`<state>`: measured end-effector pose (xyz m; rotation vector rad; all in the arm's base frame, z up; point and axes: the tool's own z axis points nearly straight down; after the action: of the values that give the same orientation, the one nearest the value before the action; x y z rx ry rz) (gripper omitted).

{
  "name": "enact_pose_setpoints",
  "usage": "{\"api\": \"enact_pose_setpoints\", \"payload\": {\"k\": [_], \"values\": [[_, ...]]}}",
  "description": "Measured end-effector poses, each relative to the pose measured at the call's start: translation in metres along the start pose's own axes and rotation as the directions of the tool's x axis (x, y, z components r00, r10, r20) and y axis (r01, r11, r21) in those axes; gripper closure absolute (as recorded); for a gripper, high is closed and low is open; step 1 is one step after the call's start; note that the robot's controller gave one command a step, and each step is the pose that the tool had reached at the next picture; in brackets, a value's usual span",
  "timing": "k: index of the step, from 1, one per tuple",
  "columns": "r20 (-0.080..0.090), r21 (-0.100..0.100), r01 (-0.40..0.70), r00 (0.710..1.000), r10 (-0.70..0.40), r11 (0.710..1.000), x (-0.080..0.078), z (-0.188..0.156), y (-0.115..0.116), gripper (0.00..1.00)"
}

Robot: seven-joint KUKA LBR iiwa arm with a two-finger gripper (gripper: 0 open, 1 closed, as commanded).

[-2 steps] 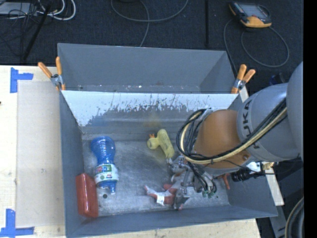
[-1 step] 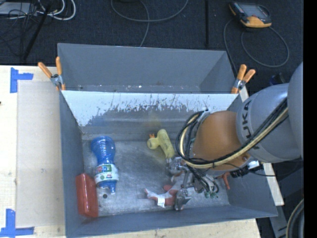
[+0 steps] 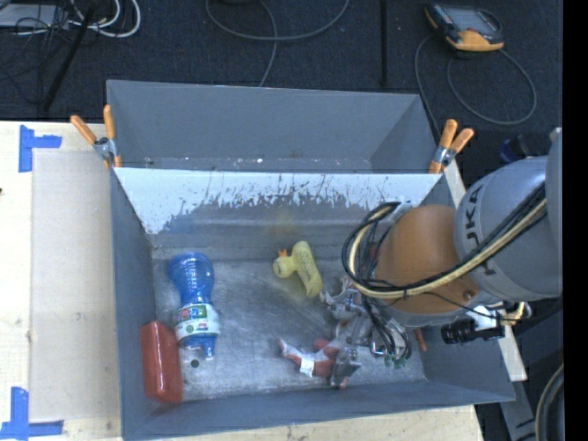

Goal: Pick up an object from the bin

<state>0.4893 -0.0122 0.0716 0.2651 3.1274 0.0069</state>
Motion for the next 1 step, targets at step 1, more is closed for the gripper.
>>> {"api": "enact_pose_setpoints", "payload": {"k": [1], "values": [[-0.001, 0.004, 0.073, 0.997, -0.073, 0.997, -0.0024, -0.0010, -0.0161, 1.00]]}}
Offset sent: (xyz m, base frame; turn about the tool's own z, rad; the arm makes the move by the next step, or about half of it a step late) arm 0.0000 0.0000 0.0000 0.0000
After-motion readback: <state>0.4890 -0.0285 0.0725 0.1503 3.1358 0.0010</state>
